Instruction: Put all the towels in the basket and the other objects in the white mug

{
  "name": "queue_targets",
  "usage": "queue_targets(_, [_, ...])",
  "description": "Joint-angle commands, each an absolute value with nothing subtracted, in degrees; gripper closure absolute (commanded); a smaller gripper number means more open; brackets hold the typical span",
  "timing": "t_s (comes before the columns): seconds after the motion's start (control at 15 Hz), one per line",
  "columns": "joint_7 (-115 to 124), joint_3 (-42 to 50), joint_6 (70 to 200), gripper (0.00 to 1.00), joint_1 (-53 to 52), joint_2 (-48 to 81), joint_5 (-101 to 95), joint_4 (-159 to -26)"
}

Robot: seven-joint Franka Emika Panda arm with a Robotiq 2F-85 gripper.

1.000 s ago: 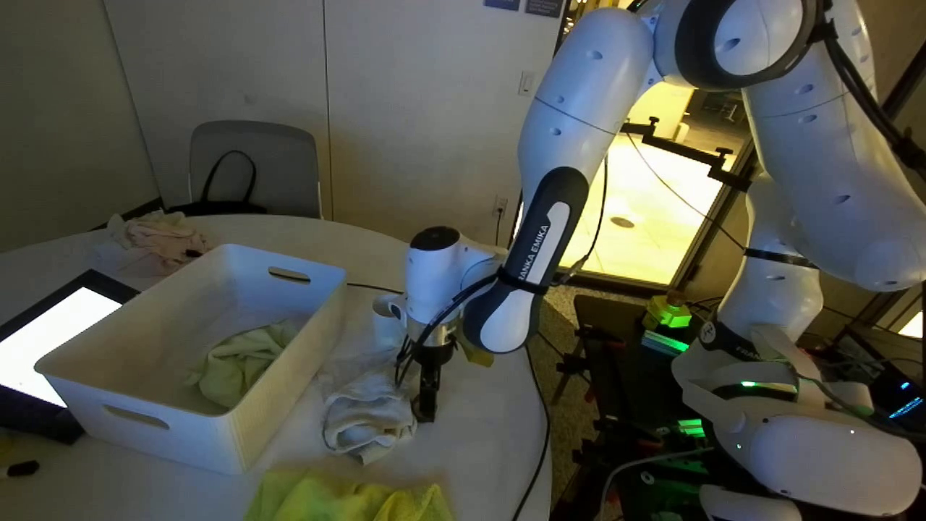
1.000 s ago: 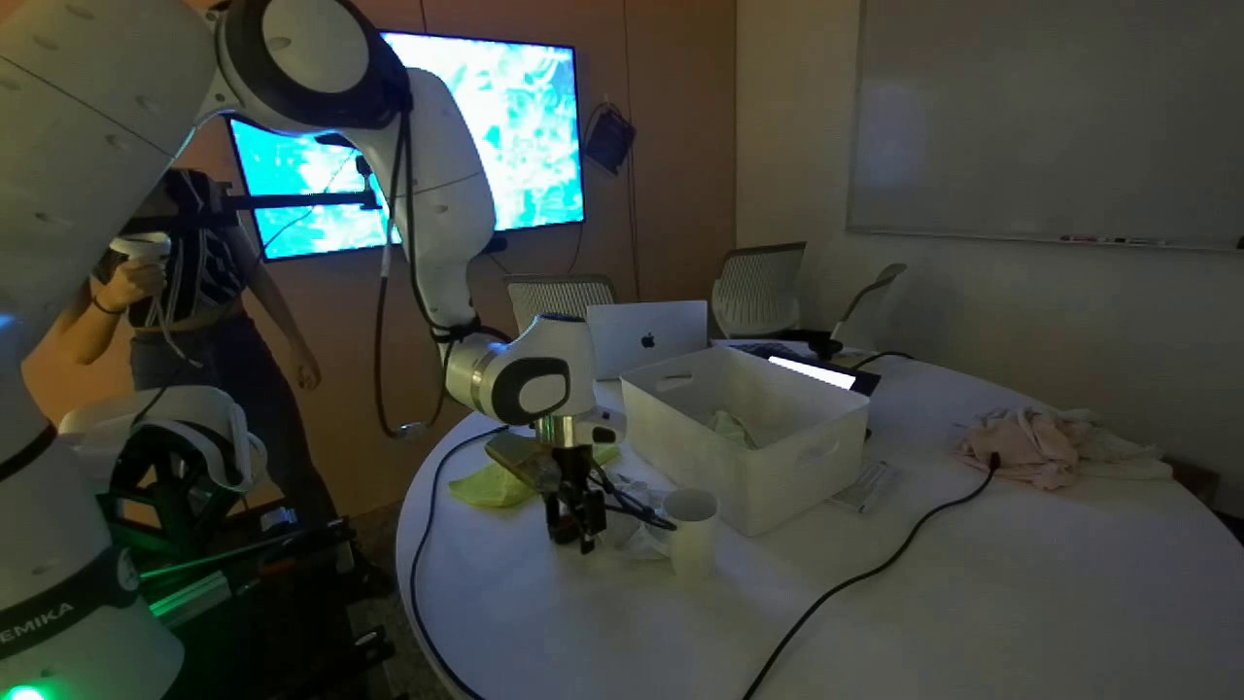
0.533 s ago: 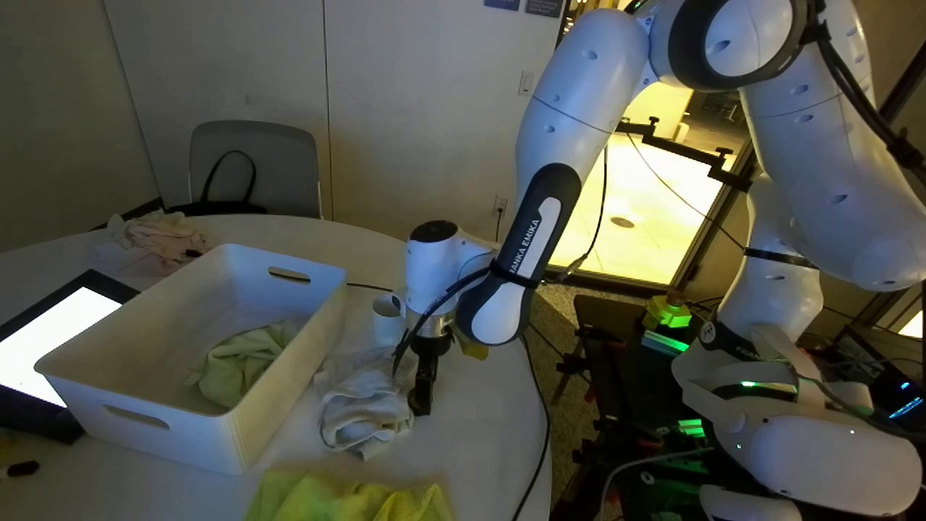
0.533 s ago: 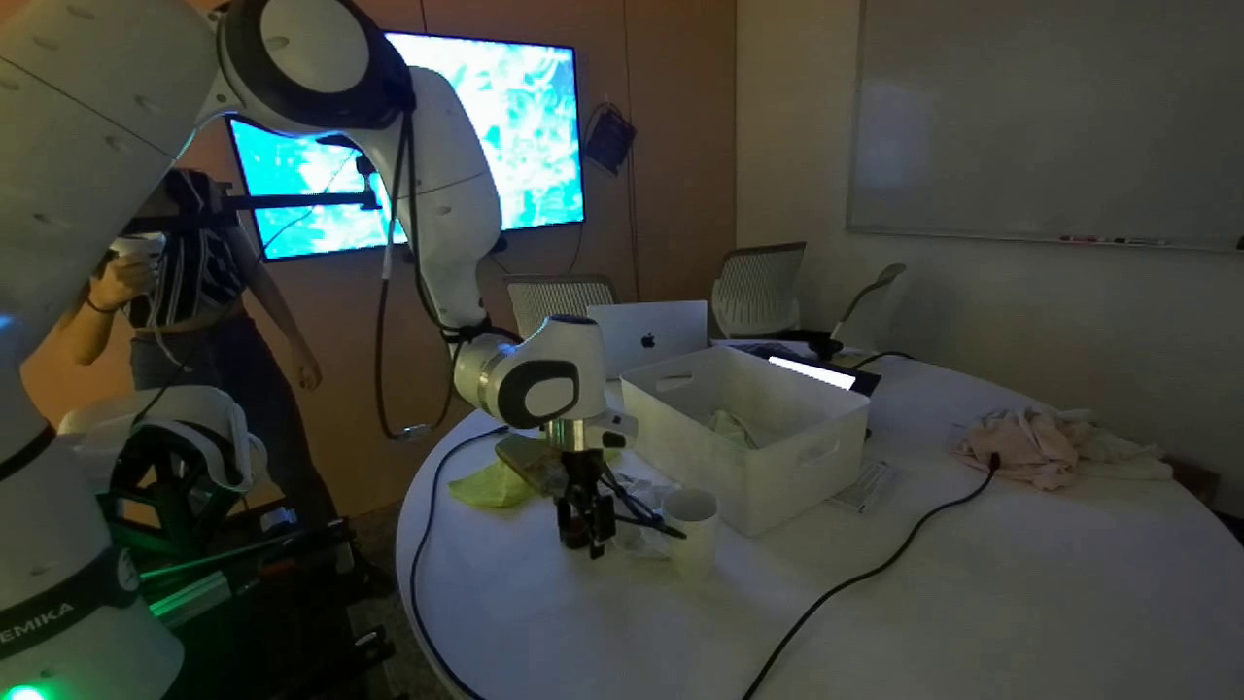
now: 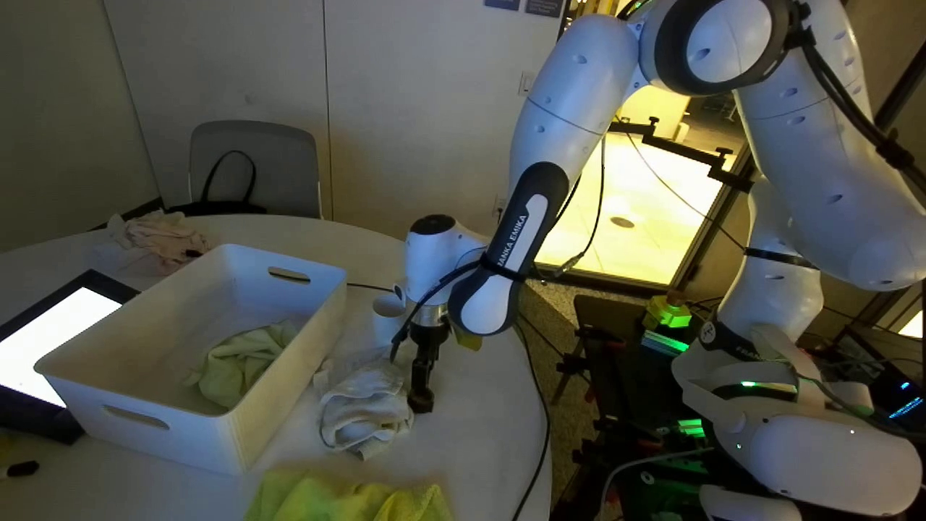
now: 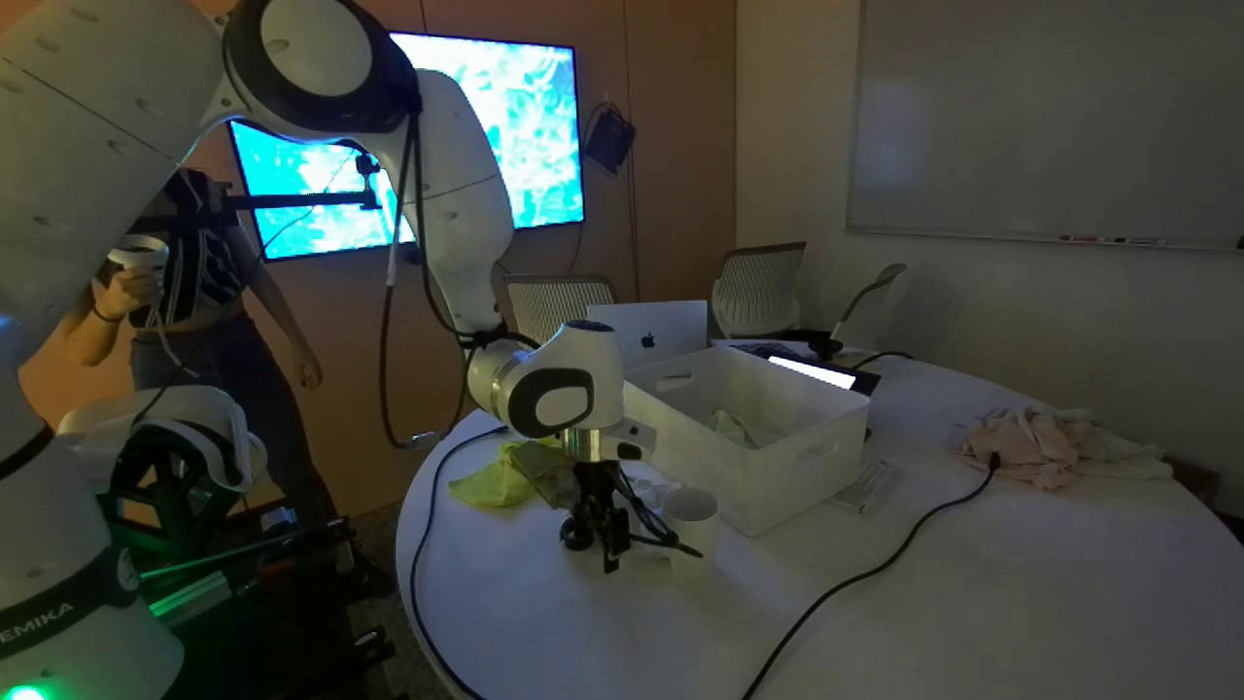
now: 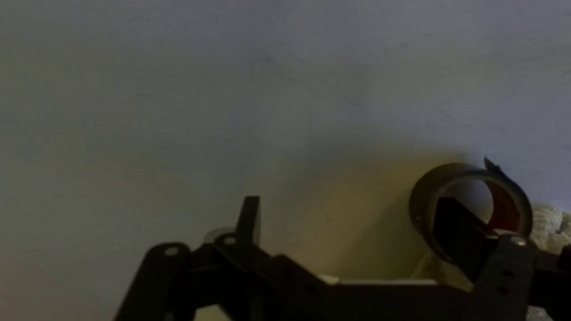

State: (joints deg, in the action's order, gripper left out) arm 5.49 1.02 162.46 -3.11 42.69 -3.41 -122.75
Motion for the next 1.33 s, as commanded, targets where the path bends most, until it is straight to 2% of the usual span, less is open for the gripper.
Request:
queue_targets(0.0, [4.2,-0.4,162.1,0.00,-2.0,45.0,-1.5,-120.3])
queue_targets(0.33, [3.8,-1.9,161.6,0.00,-1.5,47.9,-1.2,-118.3])
queue_targets(0.4, [4.0,-1.7,161.6,0.07,-1.5,47.8,-1.2,-118.4])
queue_targets(0.47, [4.4,-1.3,161.7,0.27,-1.8,47.4,-1.2,-118.7])
queue_targets(1.0, [6.4,1.8,158.9,0.88,-4.6,42.4,-2.5,-122.1])
queue_targets(1.13, [7.2,3.3,156.7,1.00,-6.1,40.6,-3.2,-122.8])
queue_targets(1.27, [8.7,5.0,154.7,1.00,-8.0,38.4,-4.0,-124.0])
